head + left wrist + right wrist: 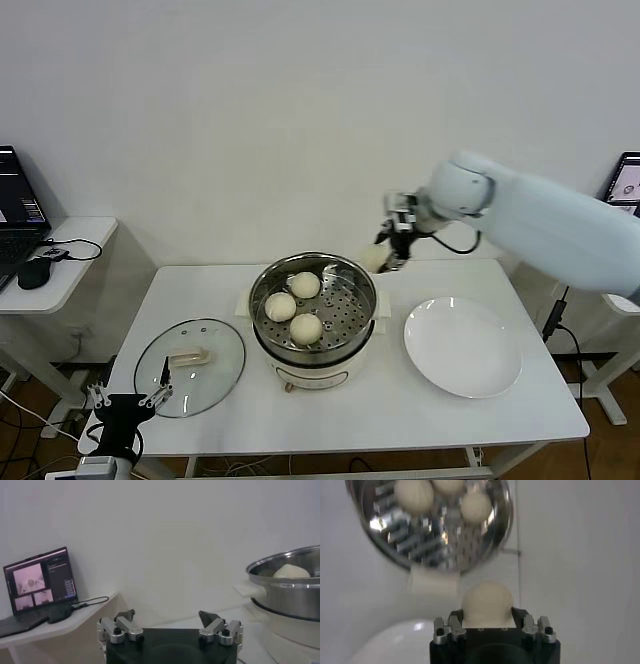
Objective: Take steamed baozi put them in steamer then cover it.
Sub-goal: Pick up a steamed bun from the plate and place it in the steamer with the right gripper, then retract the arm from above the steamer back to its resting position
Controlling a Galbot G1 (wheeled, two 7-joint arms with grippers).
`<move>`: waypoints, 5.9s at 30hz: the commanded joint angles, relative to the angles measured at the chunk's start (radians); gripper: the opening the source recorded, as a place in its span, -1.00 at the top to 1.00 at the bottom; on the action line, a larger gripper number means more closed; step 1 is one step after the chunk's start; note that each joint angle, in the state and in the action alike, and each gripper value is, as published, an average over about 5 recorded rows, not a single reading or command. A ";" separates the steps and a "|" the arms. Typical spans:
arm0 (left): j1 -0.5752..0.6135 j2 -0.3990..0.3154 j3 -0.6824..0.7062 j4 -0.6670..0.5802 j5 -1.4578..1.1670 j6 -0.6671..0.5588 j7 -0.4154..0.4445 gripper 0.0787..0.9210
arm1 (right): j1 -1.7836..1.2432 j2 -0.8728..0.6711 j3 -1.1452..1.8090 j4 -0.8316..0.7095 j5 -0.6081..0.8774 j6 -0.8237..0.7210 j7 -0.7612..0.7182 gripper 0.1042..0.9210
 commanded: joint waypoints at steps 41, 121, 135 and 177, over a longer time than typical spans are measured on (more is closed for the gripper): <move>-0.013 -0.003 -0.004 0.021 -0.016 -0.003 -0.001 -0.77 | -0.130 -0.006 0.103 0.087 0.032 -0.118 0.196 -0.75; -0.459 0.123 0.116 0.689 1.300 -0.148 -0.079 -0.77 | -2.114 0.603 2.013 0.424 -0.343 0.727 0.848 -0.76; -0.533 0.102 0.155 0.761 1.321 -0.144 -0.070 -0.77 | -2.112 0.605 2.009 0.400 -0.380 0.730 0.846 -0.76; -0.589 0.080 0.156 0.831 1.319 -0.139 -0.090 0.81 | -2.100 0.609 1.986 0.350 -0.421 0.739 0.843 -0.76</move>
